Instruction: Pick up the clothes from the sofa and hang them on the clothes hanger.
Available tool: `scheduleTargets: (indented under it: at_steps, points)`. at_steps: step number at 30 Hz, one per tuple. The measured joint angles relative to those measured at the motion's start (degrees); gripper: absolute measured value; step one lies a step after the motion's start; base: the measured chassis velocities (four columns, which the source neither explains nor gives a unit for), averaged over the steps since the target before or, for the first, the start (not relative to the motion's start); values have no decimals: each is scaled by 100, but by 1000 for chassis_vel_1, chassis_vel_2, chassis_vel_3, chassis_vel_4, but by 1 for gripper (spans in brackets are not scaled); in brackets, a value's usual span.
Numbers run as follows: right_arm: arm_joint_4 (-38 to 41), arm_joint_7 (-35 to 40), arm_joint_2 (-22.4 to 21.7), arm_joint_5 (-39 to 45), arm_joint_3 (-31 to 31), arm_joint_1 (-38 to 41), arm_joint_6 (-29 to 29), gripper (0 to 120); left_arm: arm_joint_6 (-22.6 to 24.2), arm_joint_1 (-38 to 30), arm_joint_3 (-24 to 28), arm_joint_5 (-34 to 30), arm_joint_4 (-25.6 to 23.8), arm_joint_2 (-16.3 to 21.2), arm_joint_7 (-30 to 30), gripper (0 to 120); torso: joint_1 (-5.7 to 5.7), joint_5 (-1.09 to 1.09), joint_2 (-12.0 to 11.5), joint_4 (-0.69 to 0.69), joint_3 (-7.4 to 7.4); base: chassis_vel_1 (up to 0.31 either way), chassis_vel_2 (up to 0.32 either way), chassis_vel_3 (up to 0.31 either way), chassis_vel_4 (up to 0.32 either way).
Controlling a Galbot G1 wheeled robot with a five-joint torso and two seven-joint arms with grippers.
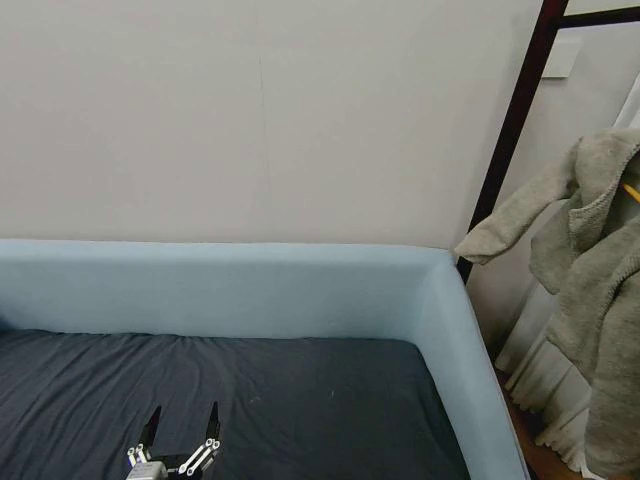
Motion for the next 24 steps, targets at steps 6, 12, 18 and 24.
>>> scheduleTargets:
  at_steps: [6,12,18,24]
  points:
    - [-554,-549,459,-575,-889,1179,505,8,3,1,2,0,0,1,0,100,0,-2,0,2,0,0,0,0,0]
    - [-1232,-996,1183,-1161,-1803,2193,934,8,4,1,1,0,0,0,0,100,1,-1,0,5,1,0,0,0,0]
    - [-1997,-1234,1756,-2150,-2799,3480,1052,8,5,1,2,0,0,1,0,100,1,0,-1,3,1,0,0,0,0]
    - [-2659,-1368,1940,-2946,-3754,4805,1040,8,5,1,1,0,1,1,-1,100,1,-5,-1,7,1,0,0,0,0]
